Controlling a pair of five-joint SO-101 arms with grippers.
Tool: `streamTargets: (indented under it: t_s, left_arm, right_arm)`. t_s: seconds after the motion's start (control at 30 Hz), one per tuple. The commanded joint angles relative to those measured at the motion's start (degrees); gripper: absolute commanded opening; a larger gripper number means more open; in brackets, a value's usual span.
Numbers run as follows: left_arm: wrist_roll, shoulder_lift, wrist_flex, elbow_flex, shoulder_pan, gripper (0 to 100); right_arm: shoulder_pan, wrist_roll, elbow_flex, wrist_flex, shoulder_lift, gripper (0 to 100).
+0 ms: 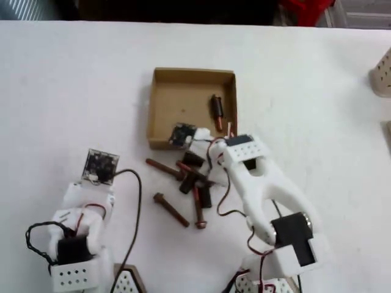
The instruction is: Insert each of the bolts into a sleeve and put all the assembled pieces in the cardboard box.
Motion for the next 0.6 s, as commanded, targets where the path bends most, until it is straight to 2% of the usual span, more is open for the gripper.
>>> streamTargets:
  t_s: [0.0,0.13,0.3,0.47,0.57]
  left_arm:
    - [-0.62,-0.66,0.18,-0.09,-0.4,2]
    - [-0.62,-0.66,0.18,-0.09,-0.4,2]
    - [-0.62,-0.66,0.18,-0.09,-0.4,2]
    - [-0.62,-0.66,0.18,-0.09,-0.4,2]
    - [-0.62,-0.66,0.18,-0.09,-0.4,2]
  right_arm:
    - [5.23,-9.76,2.73,2.24,-7.87,1.7]
    - [13.58,-17.23,8.79,3.12,-14.02,1.7]
    - [23.6,-17.93,13.71,2.33,-18.51,1.7]
    - [29.85,-18.2,15.38,-4.44,-19.21,1.9]
    - [32.04,-22.95,15.21,-6.37,-19.21,8.4]
